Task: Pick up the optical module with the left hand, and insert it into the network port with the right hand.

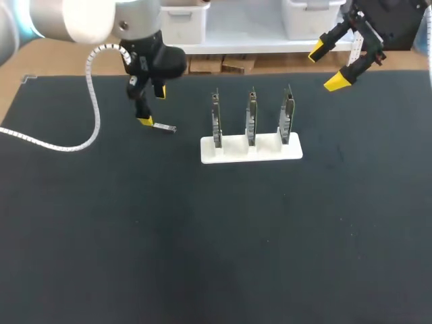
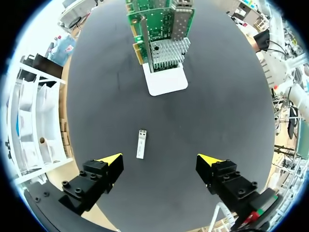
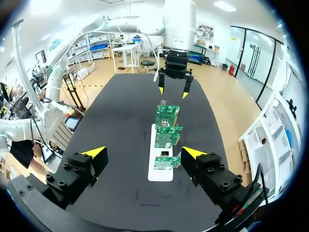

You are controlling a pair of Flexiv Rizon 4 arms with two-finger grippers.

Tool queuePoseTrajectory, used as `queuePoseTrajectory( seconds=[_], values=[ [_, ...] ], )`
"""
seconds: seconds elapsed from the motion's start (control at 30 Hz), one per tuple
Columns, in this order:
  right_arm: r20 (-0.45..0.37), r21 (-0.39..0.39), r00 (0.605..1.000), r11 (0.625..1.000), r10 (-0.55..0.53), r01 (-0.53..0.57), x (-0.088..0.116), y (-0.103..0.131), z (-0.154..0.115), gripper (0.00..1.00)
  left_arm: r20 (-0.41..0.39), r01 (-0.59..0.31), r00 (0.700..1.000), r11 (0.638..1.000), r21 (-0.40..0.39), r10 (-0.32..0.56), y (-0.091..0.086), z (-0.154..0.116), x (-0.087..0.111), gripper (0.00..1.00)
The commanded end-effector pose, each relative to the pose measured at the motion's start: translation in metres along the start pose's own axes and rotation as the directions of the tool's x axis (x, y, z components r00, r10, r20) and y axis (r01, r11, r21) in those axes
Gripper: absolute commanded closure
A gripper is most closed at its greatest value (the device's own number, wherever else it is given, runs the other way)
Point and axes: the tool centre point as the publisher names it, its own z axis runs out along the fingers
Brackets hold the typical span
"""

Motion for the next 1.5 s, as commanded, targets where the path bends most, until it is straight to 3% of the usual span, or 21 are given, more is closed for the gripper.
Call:
queuePoseTrajectory(
  seconds=[0.03, 0.37, 0.47, 0.8, 1.23, 1.5],
  values=[
    [-0.001, 0.004, 1.000, 1.000, 0.001, -0.001, 0.000, 0.002, 0.000, 0.00, -0.001, 0.000, 1.000, 1.000, -0.019, 0.000, -0.006, 0.000, 0.001, 0.00],
    [-0.001, 0.004, 1.000, 1.000, 0.001, -0.001, 0.000, 0.002, 0.000, 0.00, -0.001, 0.000, 1.000, 1.000, -0.019, 0.000, -0.006, 0.000, 0.001, 0.00],
    [-0.001, 0.004, 1.000, 1.000, 0.001, -0.001, 0.000, 0.002, 0.000, 0.00, -0.070, -0.040, 0.997, 0.999, -0.011, 0.039, -0.001, 0.001, -0.001, 0.00],
    [-0.001, 0.004, 1.000, 1.000, 0.001, -0.001, 0.000, 0.002, 0.000, 0.00, -0.012, -0.019, 1.000, 0.999, 0.030, 0.019, 0.008, 0.000, 0.011, 0.00],
    [-0.001, 0.004, 1.000, 1.000, 0.001, -0.001, 0.000, 0.002, 0.000, 0.00, -0.044, -0.030, 0.999, 0.998, 0.059, 0.032, 0.035, 0.025, 0.006, 0.00],
    [-0.001, 0.004, 1.000, 1.000, 0.001, -0.001, 0.000, 0.002, 0.000, 0.00, -0.055, -0.031, 0.998, 0.995, 0.090, 0.036, 0.030, 0.037, 0.007, 0.00]
  ],
)
